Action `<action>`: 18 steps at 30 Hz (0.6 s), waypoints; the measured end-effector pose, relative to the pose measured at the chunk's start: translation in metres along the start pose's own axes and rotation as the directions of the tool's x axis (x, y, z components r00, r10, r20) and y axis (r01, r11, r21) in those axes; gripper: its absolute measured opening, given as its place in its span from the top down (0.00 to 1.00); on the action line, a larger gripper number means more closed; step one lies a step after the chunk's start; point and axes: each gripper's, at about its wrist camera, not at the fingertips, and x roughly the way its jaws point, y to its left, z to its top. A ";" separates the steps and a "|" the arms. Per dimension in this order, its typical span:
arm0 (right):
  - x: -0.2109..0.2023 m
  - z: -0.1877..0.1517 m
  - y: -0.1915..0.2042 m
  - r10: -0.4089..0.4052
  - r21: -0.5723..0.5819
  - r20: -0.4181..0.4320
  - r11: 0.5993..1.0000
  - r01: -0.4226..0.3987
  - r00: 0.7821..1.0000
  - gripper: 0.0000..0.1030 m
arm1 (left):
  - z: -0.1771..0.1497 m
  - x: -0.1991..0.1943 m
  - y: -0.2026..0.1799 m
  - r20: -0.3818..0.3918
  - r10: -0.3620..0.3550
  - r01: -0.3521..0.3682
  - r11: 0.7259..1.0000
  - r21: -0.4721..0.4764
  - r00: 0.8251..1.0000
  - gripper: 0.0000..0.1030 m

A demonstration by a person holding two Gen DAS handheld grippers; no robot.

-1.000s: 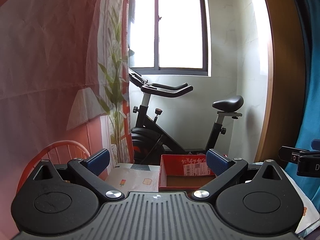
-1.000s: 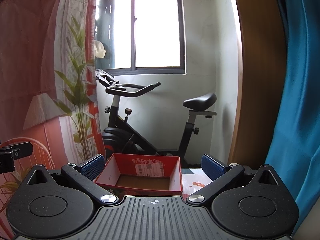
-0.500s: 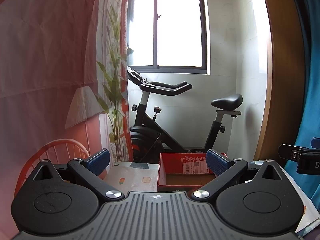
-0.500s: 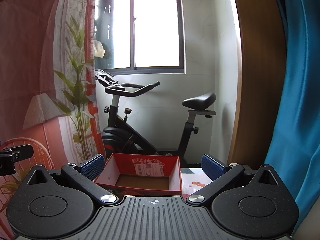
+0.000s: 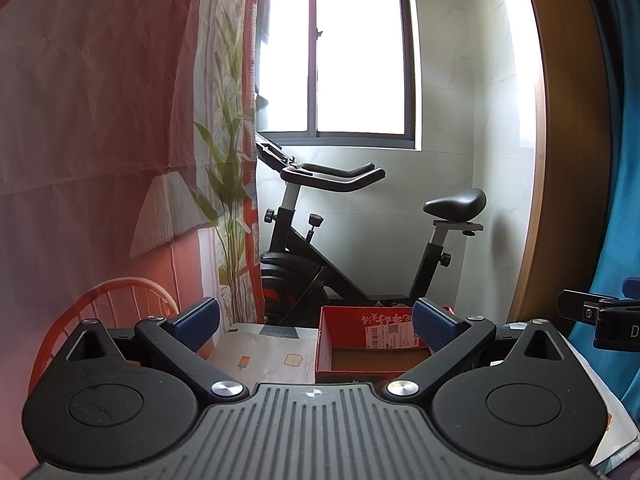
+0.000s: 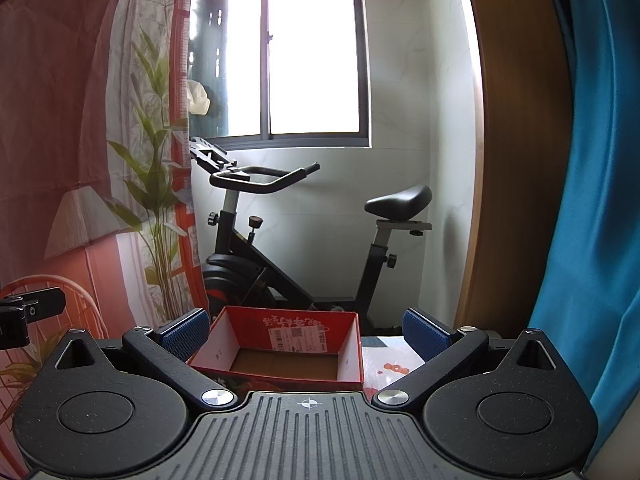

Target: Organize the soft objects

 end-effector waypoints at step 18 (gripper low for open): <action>0.004 -0.001 -0.002 0.005 0.004 -0.010 1.000 -0.005 1.000 0.00 | -0.001 0.002 0.002 -0.001 -0.005 0.005 1.000 -0.004 1.000 0.00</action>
